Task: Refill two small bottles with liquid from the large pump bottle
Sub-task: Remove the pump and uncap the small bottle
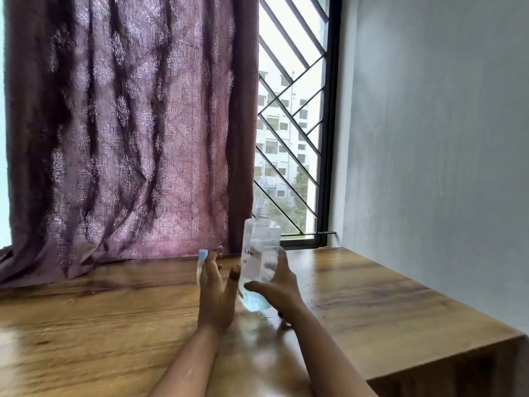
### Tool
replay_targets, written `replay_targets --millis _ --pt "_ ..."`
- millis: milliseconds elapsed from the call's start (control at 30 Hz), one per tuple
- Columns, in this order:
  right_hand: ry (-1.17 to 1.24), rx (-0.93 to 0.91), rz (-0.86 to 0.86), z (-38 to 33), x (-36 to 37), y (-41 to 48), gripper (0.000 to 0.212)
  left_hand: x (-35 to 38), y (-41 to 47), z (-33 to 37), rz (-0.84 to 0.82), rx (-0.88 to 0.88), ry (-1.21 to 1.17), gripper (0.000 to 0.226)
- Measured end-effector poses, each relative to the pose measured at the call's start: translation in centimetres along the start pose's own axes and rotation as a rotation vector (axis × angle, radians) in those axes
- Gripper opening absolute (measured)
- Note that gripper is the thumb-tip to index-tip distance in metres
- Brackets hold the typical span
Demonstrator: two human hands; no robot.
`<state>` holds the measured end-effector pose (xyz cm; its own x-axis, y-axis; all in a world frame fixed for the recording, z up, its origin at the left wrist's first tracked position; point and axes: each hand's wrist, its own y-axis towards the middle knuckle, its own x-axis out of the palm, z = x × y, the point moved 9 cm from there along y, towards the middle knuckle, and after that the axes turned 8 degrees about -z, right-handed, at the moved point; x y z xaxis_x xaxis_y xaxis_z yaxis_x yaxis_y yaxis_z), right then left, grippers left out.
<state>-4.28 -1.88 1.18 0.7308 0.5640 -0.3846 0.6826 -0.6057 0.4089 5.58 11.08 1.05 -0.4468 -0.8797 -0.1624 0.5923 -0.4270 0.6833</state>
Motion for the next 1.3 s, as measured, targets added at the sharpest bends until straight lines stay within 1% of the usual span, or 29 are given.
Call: replay_targets --millis 133,200,267,433,533,600,733,833,900,933,1000,1033,1067,1100,1133,1167,1200,1233,1300 --pt "-0.009 0.007 0.099 -0.3 -4.7 0.7 0.098 1.0 -0.3 0.9 -0.076 0.057 0.055 0.089" --pt "-0.036 0.029 0.151 0.2 -7.0 0.8 0.102 1.5 -0.4 0.9 -0.116 0.051 0.090 0.081" --pt "-0.076 0.050 0.195 0.9 -8.8 0.6 0.102 1.9 -0.5 0.8 -0.142 0.039 0.105 0.078" --pt "-0.147 0.159 0.217 4.6 -10.1 -0.6 0.102 2.9 -0.7 0.8 -0.232 0.042 0.122 0.069" --pt "-0.138 0.190 0.233 6.1 -10.1 -0.7 0.104 3.2 -0.8 0.5 -0.262 0.018 0.155 0.058" --pt "-0.138 0.185 0.223 6.3 -10.0 -0.5 0.104 3.3 -0.8 0.5 -0.265 0.016 0.162 0.054" --pt "-0.092 0.165 0.222 6.8 -9.9 -0.1 0.106 3.1 -0.8 0.4 -0.251 0.009 0.168 0.053" --pt "-0.096 0.161 0.222 6.8 -9.8 -0.1 0.124 2.7 -0.5 0.2 -0.224 0.002 0.201 0.057" --pt "-0.185 0.110 0.262 5.5 -9.6 -0.4 0.132 2.4 0.0 -0.1 -0.209 -0.014 0.234 0.058" --pt "-0.287 0.031 0.331 3.9 -9.8 -0.8 0.132 2.3 0.3 -0.3 -0.213 -0.033 0.253 0.056" --pt "-0.505 -0.190 0.508 -0.2 -9.4 -2.1 0.122 2.2 1.2 -1.2 -0.265 -0.096 0.290 0.052" --pt "-0.559 -0.302 0.593 -2.2 -8.8 -2.8 0.113 2.3 1.8 -1.7 -0.307 -0.125 0.309 0.051" --pt "-0.566 -0.410 0.647 -4.1 -7.9 -3.5 0.101 2.4 2.4 -2.1 -0.358 -0.140 0.346 0.051" --pt "-0.547 -0.508 0.661 -5.7 -6.9 -3.8 0.088 2.5 2.9 -2.2 -0.403 -0.133 0.400 0.051" --pt "-0.520 -0.593 0.638 -7.0 -5.5 -3.7 0.076 2.5 3.3 -2.1 -0.429 -0.113 0.449 0.052" --pt "-0.490 -0.646 0.577 -7.8 -4.1 -3.2 0.065 2.5 3.4 -2.1 -0.431 -0.090 0.471 0.052" --pt "-0.458 -0.655 0.485 -8.1 -2.4 -2.0 0.058 2.3 3.3 -2.1 -0.425 -0.081 0.466 0.052" --pt "-0.419 -0.614 0.380 -7.7 -0.9 -0.4 0.054 2.2 3.0 -2.3 -0.422 -0.078 0.442 0.052" --pt "-0.345 -0.411 0.220 -5.2 1.5 3.5 0.050 1.9 2.2 -3.1 -0.438 -0.067 0.407 0.054"
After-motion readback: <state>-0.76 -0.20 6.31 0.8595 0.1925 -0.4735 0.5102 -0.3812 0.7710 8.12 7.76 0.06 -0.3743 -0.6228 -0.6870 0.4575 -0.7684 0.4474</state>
